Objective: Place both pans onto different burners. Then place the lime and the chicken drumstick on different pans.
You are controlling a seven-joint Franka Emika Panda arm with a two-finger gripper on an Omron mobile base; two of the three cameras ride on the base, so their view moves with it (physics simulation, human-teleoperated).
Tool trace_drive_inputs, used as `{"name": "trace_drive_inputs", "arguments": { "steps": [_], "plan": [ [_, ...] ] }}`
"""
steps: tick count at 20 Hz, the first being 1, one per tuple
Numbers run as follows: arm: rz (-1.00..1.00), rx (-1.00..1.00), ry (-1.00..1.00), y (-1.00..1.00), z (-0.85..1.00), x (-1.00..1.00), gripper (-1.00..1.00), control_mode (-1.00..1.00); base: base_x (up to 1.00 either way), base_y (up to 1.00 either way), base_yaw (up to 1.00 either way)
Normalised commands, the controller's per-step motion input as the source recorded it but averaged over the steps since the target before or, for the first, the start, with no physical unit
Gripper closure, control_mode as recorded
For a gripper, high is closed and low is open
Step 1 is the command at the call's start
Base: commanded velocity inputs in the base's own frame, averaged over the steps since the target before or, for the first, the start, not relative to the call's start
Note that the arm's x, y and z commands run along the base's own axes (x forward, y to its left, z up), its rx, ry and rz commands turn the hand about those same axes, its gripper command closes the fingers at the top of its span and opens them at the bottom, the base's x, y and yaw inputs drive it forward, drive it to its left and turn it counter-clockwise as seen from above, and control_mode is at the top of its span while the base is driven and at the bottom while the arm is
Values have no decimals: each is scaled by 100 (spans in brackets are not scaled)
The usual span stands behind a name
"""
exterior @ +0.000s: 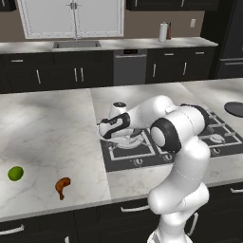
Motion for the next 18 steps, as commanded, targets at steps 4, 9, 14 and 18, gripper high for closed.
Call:
{"name": "trace_drive_inputs", "arguments": {
  "steps": [4, 9, 14, 18],
  "plan": [
    [0, 0, 0, -17, -22, 0, 100, -100, 0, 0, 0],
    [0, 0, 1, -21, -14, 0, 100, -100, 0, 0, 0],
    [0, 0, 4, -5, 0, 0, 100, -100, 0, 0, 0],
    [0, 0, 3, 0, 0, 0, 100, -100, 0, 0, 0]
  ]
}}
